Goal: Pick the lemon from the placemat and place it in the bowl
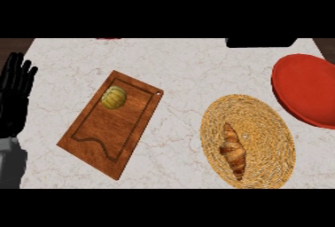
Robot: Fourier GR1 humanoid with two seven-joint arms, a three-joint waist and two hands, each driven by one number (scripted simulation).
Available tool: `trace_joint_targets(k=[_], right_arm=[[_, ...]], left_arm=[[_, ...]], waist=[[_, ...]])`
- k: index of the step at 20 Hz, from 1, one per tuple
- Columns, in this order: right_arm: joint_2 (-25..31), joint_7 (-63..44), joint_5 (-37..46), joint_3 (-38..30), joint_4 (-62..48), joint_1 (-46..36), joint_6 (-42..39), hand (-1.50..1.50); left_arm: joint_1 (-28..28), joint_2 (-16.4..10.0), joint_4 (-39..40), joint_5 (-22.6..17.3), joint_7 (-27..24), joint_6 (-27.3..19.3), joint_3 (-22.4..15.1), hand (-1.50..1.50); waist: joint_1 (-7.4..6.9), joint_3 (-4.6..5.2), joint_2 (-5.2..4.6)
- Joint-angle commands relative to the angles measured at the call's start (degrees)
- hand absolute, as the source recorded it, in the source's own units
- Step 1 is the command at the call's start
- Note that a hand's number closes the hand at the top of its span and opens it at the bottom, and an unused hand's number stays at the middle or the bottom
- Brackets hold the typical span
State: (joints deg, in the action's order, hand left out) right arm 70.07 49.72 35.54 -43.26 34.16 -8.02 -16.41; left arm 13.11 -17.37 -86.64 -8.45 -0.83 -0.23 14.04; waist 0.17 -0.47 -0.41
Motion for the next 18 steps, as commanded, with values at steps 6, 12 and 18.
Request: trace_joint_targets(k=[6, 12, 18], right_arm=[[6.0, 7.9, -7.2, 1.0, -7.1, -7.3, -17.4, 1.50], [6.1, -1.0, -8.1, 7.2, -5.5, -16.6, -20.6, 1.50], [-0.3, -8.1, -6.4, 16.5, 0.0, -23.8, -19.7, 1.50]], left_arm=[[3.0, 0.4, 1.7, 1.6, 0.8, -0.9, -1.5, 0.00], [2.3, 1.5, 2.4, 1.5, -1.7, -0.1, -2.1, 0.00], [5.8, -0.3, 6.4, 1.5, -1.6, 0.7, -0.9, 0.00]], waist=[[-1.22, 0.25, 0.07], [-2.96, 0.40, -0.17], [-2.48, 0.50, -0.22]])
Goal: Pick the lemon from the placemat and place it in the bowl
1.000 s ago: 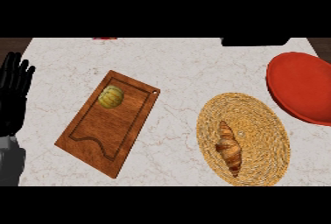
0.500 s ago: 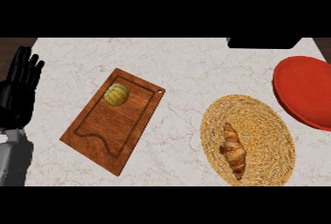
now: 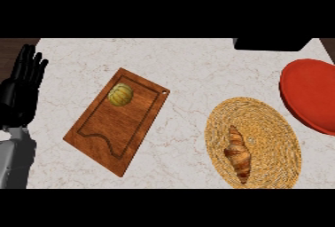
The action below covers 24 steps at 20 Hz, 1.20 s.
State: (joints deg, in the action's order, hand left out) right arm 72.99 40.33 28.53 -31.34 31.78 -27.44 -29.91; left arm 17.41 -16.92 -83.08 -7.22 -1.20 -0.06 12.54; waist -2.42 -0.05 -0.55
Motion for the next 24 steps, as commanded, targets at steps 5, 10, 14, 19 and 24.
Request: trace_joint_targets(k=[5, 10, 14, 19, 24], right_arm=[[-9.8, -3.5, 1.9, 10.4, 3.4, -9.0, -4.1, 1.50], [-17.2, -9.4, 3.0, 14.4, 4.2, -12.8, -1.3, 1.50], [-18.6, -6.8, 6.5, 16.2, 1.3, -10.5, 4.9, 1.50], [-25.4, -14.5, 10.7, 18.2, -4.0, -13.9, 13.3, 1.50], [-28.4, -17.6, 9.1, 15.6, -11.7, -16.9, 14.0, -1.50]], left_arm=[[0.2, 0.1, 1.0, 0.5, -0.5, 0.0, -0.1, 0.00], [-0.3, -0.6, 2.0, -0.7, -0.8, 0.6, 1.7, 0.00], [0.5, -1.7, -1.2, -1.1, 2.5, 0.3, 2.2, 0.00], [-1.0, 1.3, -1.1, 1.1, -0.4, -1.1, -0.2, 0.00], [-2.4, -0.3, -4.0, -0.3, 2.0, -0.1, 1.2, 0.00]], waist=[[0.53, 0.04, 0.05], [1.25, 0.05, 0.22], [1.53, 0.00, 0.32], [1.13, -0.01, 0.10], [0.58, -0.06, 0.09]])
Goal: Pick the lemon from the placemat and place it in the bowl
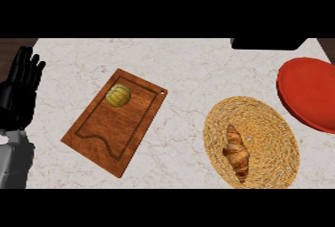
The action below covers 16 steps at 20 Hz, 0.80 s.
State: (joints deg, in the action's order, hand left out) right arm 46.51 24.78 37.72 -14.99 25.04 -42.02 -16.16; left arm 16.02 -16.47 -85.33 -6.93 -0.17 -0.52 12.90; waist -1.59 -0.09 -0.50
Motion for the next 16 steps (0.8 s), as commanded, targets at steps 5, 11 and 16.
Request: trace_joint_targets(k=[5, 11, 16], right_arm=[[-2.9, 3.7, -7.7, -7.8, -9.0, -2.5, -3.0, -1.50], [-1.9, 7.9, -14.4, -16.0, -9.5, -2.6, 5.6, -1.50], [4.6, 4.8, -18.3, -20.8, -13.0, -3.6, 3.6, -1.50]], left_arm=[[0.8, 0.3, 1.6, 0.1, -0.6, 0.2, -0.1, 0.00], [1.7, -0.4, 2.0, -0.3, -0.9, 0.6, 0.6, 0.00], [0.2, -0.6, 2.7, -1.2, -2.2, 2.1, 1.2, 0.00]], waist=[[0.13, -0.08, -0.21], [0.04, -0.16, -0.44], [-0.41, -0.14, -0.61]])
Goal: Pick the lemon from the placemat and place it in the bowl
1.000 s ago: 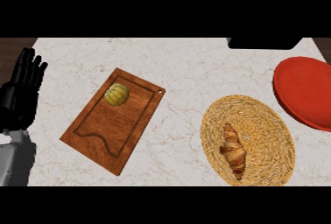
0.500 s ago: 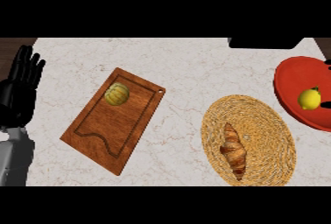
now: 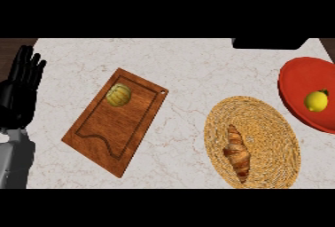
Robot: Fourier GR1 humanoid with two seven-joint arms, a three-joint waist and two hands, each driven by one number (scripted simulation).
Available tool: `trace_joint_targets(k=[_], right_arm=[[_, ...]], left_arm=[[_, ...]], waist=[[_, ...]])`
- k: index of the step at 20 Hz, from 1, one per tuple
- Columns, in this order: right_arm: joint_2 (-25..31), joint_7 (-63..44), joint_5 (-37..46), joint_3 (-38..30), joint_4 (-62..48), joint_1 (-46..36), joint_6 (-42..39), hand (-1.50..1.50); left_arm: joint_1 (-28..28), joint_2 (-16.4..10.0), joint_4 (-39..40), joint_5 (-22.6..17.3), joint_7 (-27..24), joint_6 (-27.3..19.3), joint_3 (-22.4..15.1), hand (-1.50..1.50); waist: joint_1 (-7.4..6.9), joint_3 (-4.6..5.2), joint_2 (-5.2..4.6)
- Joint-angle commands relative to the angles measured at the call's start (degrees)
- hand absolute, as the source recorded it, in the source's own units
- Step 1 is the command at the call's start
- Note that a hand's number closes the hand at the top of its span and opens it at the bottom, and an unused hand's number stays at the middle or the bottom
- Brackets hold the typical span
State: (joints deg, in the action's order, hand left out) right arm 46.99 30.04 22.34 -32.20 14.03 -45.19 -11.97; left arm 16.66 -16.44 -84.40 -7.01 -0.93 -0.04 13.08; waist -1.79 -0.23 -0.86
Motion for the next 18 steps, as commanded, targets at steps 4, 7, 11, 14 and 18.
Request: trace_joint_targets(k=[4, 7, 11, 14, 18], right_arm=[[8.0, 0.1, -6.2, -7.6, -5.0, 3.3, -1.9, -1.50], [11.5, 2.1, -8.3, -9.8, -5.7, 6.2, -5.6, -1.50], [15.5, 2.5, -10.3, -11.9, -6.9, 8.5, -10.7, -1.50], [16.0, 4.5, -11.1, -12.9, -7.3, 11.2, -12.4, -1.50], [17.5, 6.9, -11.7, -13.6, -7.4, 14.6, -16.2, -1.50]], left_arm=[[0.7, 0.1, 1.5, 0.3, -0.6, 0.3, -0.3, 0.00], [-1.7, 0.0, 0.0, -0.7, -1.6, 1.2, 0.5, 0.00], [-1.0, 0.3, 0.8, -0.1, -2.0, 0.3, 0.5, 0.00], [-1.2, -0.7, -0.9, -0.5, -1.4, 0.6, 1.2, 0.00], [-1.3, 0.6, -1.0, -0.9, -0.7, 0.1, 0.7, 0.00]], waist=[[0.06, -0.17, -0.56], [-0.18, -0.22, -0.33], [0.20, -0.42, -0.73], [-0.28, -0.57, -0.66], [0.29, -0.74, -0.64]])
